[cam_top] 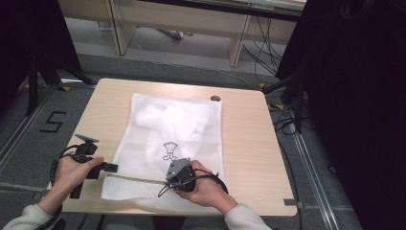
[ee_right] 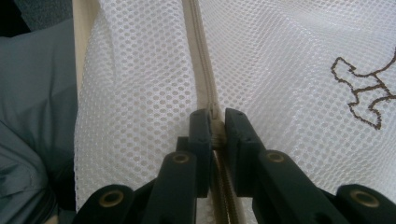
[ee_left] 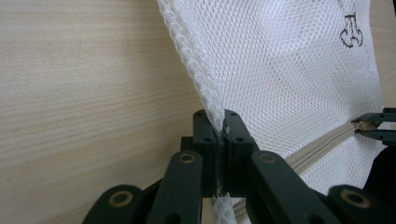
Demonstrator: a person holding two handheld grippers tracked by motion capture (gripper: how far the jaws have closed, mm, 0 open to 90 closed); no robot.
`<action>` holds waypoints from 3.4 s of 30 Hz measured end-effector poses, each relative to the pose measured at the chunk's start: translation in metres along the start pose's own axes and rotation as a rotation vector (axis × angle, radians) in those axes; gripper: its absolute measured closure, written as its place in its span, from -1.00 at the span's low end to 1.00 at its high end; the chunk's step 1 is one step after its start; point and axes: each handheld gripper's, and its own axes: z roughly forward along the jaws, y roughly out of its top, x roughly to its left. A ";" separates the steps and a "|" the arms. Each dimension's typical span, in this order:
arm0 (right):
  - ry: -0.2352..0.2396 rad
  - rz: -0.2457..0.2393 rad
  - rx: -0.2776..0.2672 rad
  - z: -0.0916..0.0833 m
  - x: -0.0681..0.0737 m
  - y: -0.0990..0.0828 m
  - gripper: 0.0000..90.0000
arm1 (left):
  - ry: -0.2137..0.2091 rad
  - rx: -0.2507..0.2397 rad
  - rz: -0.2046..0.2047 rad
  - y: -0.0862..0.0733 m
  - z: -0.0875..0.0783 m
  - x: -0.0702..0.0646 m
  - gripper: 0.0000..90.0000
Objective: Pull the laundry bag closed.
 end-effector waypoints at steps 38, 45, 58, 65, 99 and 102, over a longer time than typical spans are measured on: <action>-0.012 0.022 0.000 -0.015 -0.004 -0.010 0.83 | 0.000 -0.001 -0.002 0.000 0.000 0.000 0.89; -0.021 0.017 -0.006 -0.017 -0.006 -0.013 0.83 | 0.000 0.007 0.007 0.000 -0.001 0.001 0.89; -0.020 0.031 -0.002 -0.022 -0.007 -0.018 0.83 | 0.000 0.000 -0.003 0.000 0.000 0.001 0.89; -0.026 0.045 -0.006 -0.025 -0.009 -0.023 0.83 | 0.002 -0.001 -0.005 0.000 0.000 0.000 0.89; -0.014 0.051 0.006 -0.035 -0.015 -0.037 0.83 | 0.000 0.004 -0.004 0.000 0.001 0.000 0.89; -0.015 0.074 0.018 -0.036 -0.013 -0.038 0.83 | 0.001 0.007 0.001 0.000 0.001 0.000 0.89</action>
